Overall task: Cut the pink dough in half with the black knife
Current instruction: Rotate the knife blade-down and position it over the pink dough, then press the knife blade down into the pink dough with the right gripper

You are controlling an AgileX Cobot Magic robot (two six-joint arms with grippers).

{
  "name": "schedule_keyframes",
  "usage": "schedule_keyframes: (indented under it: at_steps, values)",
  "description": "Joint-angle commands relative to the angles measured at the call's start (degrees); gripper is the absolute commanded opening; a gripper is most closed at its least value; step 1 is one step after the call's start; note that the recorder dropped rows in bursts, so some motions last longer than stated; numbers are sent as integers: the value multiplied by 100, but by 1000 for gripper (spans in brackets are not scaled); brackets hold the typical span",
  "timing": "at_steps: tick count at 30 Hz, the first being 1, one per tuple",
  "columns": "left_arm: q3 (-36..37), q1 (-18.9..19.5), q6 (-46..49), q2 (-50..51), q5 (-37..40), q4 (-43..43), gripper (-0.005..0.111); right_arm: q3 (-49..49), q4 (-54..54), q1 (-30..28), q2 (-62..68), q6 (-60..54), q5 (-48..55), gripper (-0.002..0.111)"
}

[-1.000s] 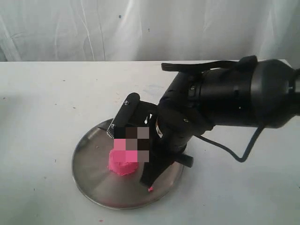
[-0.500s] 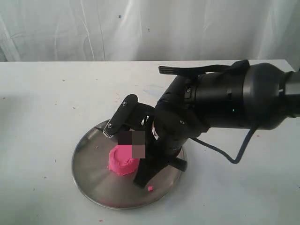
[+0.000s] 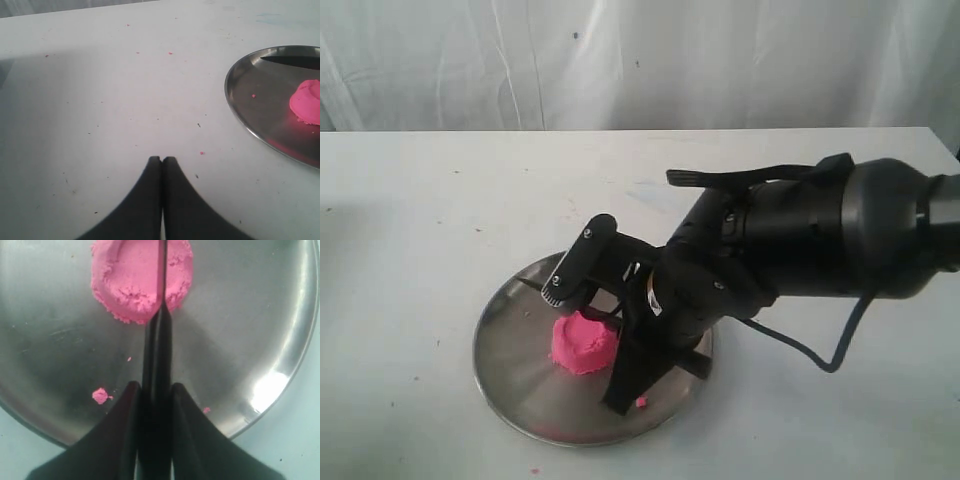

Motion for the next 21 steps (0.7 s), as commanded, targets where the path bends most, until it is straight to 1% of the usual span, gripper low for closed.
schedule_keyframes:
  at_steps: [1, 21]
  values:
    - [17, 21, -34, -29, 21, -21, 0, 32, -58, 13, -21, 42, -79, 0]
    - [17, 21, -34, -29, 21, -21, 0, 32, -59, -58, 193, 94, 142, 0]
